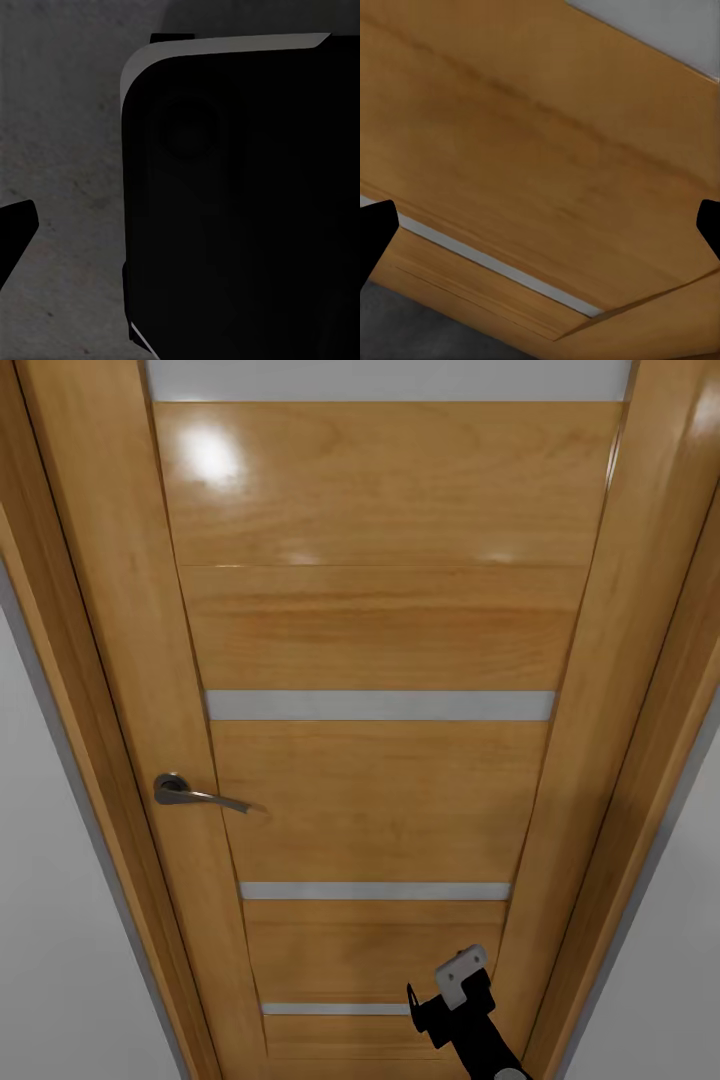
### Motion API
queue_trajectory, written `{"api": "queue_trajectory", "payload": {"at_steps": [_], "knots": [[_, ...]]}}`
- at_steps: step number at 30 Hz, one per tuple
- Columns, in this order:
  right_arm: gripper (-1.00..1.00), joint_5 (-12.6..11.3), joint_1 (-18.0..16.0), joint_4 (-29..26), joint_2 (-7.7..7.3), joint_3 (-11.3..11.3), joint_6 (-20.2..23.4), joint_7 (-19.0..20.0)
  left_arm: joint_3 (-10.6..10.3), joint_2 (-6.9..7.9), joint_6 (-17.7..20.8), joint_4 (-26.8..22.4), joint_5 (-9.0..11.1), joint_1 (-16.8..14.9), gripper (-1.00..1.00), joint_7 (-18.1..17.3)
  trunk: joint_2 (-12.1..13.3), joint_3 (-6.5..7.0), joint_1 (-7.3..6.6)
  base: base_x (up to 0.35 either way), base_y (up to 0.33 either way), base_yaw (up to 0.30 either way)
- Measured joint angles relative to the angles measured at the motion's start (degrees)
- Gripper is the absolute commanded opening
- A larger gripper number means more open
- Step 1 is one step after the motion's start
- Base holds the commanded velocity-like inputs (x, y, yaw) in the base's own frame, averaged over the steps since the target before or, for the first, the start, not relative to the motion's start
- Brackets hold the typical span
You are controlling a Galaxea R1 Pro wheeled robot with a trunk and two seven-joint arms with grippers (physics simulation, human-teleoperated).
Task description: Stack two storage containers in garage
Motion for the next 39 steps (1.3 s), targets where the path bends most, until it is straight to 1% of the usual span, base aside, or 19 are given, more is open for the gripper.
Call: {"api": "queue_trajectory", "payload": {"at_steps": [11, 17, 19, 21, 25, 28, 31, 35, 39], "knots": [[1.00, 0.1, -0.1, 0.0, 0.29, -0.1, 0.0, -0.3, 0.0, 0.00, 0.0, 0.0, 0.0, 0.0, 1.00, 0.0, 0.0, 0.00, 0.00, 0.000, 0.000, 0.000], [1.00, 0.2, -1.2, -0.1, 0.68, -0.2, 0.1, -1.0, 0.0, 0.00, 0.0, 0.0, 0.0, 0.0, 1.00, 0.0, 0.0, 0.01, 0.00, 0.000, 0.000, 0.000], [1.00, 0.3, -3.6, -0.1, 0.77, -0.2, 0.6, -1.0, 0.0, 0.00, 0.0, 0.0, 0.0, 0.0, 1.00, 0.0, 0.0, 0.02, 0.00, 0.000, 0.000, 0.000], [1.00, 0.3, -5.1, -0.1, 0.89, -0.2, 1.9, -1.0, 0.0, 0.00, 0.0, 0.0, 0.0, 0.0, 1.00, 0.0, 0.0, 0.01, 0.00, 0.000, 0.000, 0.000], [1.00, 0.3, -6.9, -0.1, 1.28, -0.2, 3.1, -1.0, 0.0, 0.00, 0.0, 0.0, 0.0, 0.0, 1.00, 0.0, 0.0, 0.01, 0.00, 0.000, 0.000, 0.000], [1.00, 0.3, -7.3, -0.1, 1.67, -0.2, 3.3, -1.0, 0.0, 0.00, 0.0, 0.0, 0.0, 0.0, 1.00, 0.0, 0.0, 0.01, 0.00, 0.000, 0.000, 0.000], [1.00, 0.3, -7.8, -0.1, 2.87, -0.2, 3.5, -1.2, 0.0, 0.00, 0.0, 0.0, 0.0, 0.0, 1.00, 0.0, 0.0, 0.01, 0.00, 0.000, 0.000, 0.000], [1.00, 0.3, -10.5, -0.1, 3.51, -0.2, 5.6, -1.7, 0.0, 0.00, 0.0, 0.0, 0.0, 0.0, 1.00, 0.0, 0.0, 0.01, 0.00, 0.000, 0.000, 0.000], [1.00, 0.3, -12.6, -0.1, 3.75, -0.2, 6.7, -1.9, 0.0, 0.00, 0.0, 0.0, 0.0, 0.0, 1.00, 0.0, 0.0, 0.01, 0.00, 0.000, 0.000, 0.000]]}}
